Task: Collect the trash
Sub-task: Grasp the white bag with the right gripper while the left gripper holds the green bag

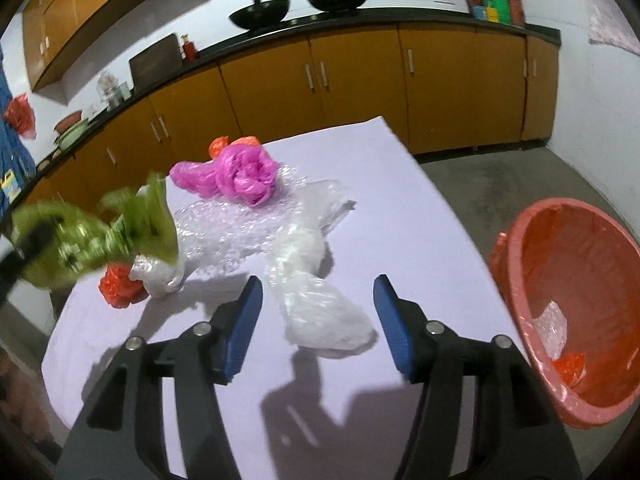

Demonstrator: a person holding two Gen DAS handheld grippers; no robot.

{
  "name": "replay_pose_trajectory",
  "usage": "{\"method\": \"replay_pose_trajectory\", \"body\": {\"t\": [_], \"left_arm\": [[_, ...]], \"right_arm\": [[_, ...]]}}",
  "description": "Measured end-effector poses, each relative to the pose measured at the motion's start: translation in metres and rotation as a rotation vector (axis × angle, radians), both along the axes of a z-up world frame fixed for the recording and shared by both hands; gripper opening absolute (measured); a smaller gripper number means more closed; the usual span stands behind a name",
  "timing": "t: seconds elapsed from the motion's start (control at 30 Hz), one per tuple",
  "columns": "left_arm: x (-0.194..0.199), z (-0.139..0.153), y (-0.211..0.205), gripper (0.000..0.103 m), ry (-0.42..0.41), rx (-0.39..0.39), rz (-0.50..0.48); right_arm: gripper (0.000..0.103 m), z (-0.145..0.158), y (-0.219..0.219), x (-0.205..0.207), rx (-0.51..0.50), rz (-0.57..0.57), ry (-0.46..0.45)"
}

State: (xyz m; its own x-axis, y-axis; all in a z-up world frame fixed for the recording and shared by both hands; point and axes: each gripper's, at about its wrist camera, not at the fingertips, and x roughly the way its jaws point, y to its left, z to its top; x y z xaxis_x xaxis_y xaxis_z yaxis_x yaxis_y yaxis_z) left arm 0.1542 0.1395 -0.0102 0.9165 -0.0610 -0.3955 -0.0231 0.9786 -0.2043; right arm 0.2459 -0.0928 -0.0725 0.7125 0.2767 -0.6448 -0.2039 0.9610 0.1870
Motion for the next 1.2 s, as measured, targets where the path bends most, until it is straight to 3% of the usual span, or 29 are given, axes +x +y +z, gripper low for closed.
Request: {"method": "replay_pose_trajectory", "body": {"t": [0.47,0.6,0.73,1.2], "left_arm": [[0.012,-0.002,0.011,0.001,0.008,-0.031,0.074],[0.011,-0.002,0.011,0.001,0.008,-0.032,0.072],[0.013,-0.002,0.012,0.001,0.013,-0.043,0.073],[0.011,0.003,-0.013,0.001,0.003,-0.065,0.029]], "right_arm": [[0.058,-0.026,0.021,0.022,-0.069,0.021,0.079],[0.031,-0.033,0.019,0.028,-0.072,0.021,0.12],[0.018,-0.03,0.011,0.022,-0.04,0.018,0.113],[0.016,0.01,-0.038,-0.019,0.053,-0.051,0.014]]}}
